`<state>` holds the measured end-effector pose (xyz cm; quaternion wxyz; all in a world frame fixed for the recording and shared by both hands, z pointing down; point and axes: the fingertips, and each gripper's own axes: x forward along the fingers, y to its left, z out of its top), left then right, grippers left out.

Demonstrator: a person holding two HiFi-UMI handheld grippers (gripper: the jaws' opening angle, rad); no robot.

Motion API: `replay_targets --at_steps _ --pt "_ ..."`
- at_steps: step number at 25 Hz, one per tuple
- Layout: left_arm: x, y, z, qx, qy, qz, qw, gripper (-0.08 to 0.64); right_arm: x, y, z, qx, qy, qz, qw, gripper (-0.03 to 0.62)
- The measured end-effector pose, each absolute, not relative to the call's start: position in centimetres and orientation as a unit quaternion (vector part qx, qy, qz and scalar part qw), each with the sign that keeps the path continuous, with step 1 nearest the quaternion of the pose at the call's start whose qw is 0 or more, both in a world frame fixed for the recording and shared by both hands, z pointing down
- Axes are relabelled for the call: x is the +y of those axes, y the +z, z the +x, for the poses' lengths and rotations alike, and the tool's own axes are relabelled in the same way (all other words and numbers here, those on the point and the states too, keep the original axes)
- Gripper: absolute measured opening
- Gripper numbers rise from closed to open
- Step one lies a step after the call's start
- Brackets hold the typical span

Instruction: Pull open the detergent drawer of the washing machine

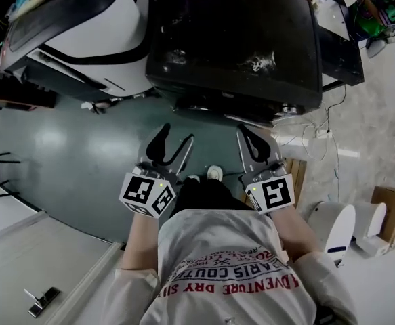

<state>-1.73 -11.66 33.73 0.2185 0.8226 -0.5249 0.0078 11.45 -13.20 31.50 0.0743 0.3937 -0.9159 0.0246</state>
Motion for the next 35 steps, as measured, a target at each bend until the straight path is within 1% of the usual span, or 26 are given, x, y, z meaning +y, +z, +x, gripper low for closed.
replay_targets --at_steps 5,9,13,17,22,24,29,35 --pt "-13.6 40.1 -2.7 -0.522 0.003 0.801 0.293 0.268 -15.1 34.8 10.1 -0.92 0.039 0.38 0.087 0.0" --pt "-16.0 44.7 -3.3 -0.506 -0.042 0.787 0.35 0.275 -16.7 37.6 8.6 -0.922 0.035 0.376 0.085 0.0" --pt "-18.1 47.7 -3.4 -0.468 -0.113 0.769 0.42 0.278 -17.8 40.4 6.7 -0.922 0.033 0.378 0.083 0.0" --pt "-19.6 50.0 -4.0 -0.451 -0.165 0.75 0.454 0.288 -17.9 43.4 5.6 -0.921 0.053 0.376 0.084 0.0" --pt "-22.0 52.0 -5.0 -0.41 -0.319 0.682 0.515 0.309 -18.3 46.2 4.9 -0.918 0.069 0.381 0.087 0.0" --pt "-22.7 52.4 -5.2 -0.404 -0.337 0.678 0.513 0.324 -18.6 47.2 4.5 -0.916 0.074 0.385 0.086 0.0" --pt "-24.2 53.5 -6.1 -0.403 -0.369 0.667 0.506 0.327 -19.1 49.6 4.3 -0.915 0.055 0.389 0.093 0.0" --pt "-25.6 52.2 -6.8 -0.356 -0.434 0.677 0.477 0.344 -20.0 51.3 4.1 -0.908 0.084 0.396 0.108 0.0"
